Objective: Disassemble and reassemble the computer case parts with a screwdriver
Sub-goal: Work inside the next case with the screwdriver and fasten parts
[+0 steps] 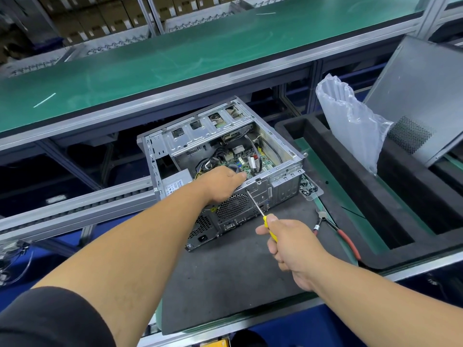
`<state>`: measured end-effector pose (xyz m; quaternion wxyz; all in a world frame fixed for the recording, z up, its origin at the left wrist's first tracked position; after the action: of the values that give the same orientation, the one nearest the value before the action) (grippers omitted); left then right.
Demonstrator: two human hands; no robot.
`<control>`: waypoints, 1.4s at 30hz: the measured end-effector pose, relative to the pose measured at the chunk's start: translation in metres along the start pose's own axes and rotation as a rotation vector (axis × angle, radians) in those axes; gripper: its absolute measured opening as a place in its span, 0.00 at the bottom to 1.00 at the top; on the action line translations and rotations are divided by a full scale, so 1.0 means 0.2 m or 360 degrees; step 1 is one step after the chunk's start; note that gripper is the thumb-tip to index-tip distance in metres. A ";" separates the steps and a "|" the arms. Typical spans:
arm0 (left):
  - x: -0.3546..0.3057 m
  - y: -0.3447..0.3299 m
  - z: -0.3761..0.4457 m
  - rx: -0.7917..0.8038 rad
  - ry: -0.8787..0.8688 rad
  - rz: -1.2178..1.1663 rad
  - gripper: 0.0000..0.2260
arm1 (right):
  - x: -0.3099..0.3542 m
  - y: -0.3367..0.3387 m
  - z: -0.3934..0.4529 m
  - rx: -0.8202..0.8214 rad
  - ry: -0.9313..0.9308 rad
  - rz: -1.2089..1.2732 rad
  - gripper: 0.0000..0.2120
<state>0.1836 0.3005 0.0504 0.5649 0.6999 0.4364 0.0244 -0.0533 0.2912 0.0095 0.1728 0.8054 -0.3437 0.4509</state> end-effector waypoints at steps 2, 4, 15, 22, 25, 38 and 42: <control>0.01 -0.01 0.00 -0.0003 -0.0009 0.0013 0.29 | 0.00 -0.01 -0.01 0.0021 0.0015 0.0042 0.14; 0.01 -0.01 0.00 -0.0014 -0.0032 0.0008 0.30 | 0.01 -0.01 -0.02 0.0008 0.0008 0.0070 0.12; -0.02 0.01 -0.04 -0.0080 -0.0110 0.0047 0.27 | 0.00 -0.05 -0.05 0.0044 -0.0171 0.0148 0.22; -0.04 0.02 -0.06 -0.0124 -0.0132 0.0086 0.26 | 0.01 -0.04 -0.04 0.0066 -0.0141 0.0094 0.26; -0.04 0.02 -0.06 -0.0123 -0.0114 0.0091 0.26 | 0.01 -0.05 -0.05 0.0112 -0.0174 0.0144 0.26; -0.03 0.01 -0.05 -0.0035 -0.0079 0.0019 0.27 | 0.02 -0.06 -0.05 0.0098 -0.0108 0.0257 0.13; -0.05 0.02 -0.07 -0.0044 -0.0117 0.0056 0.26 | 0.03 -0.05 -0.04 0.0074 -0.0144 0.0126 0.20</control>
<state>0.1728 0.3043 0.0629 0.5896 0.7001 0.4026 0.0147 -0.0487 0.3016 0.0188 0.1204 0.8146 -0.3720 0.4285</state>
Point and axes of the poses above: each hand's wrist, its own z-axis towards the middle knuckle, its own y-axis out of the back of the hand, x = y × z, the point moved 6 cm from there along z, towards the middle knuckle, and after that the axes turned 3 degrees about y, right-handed, at the moved point
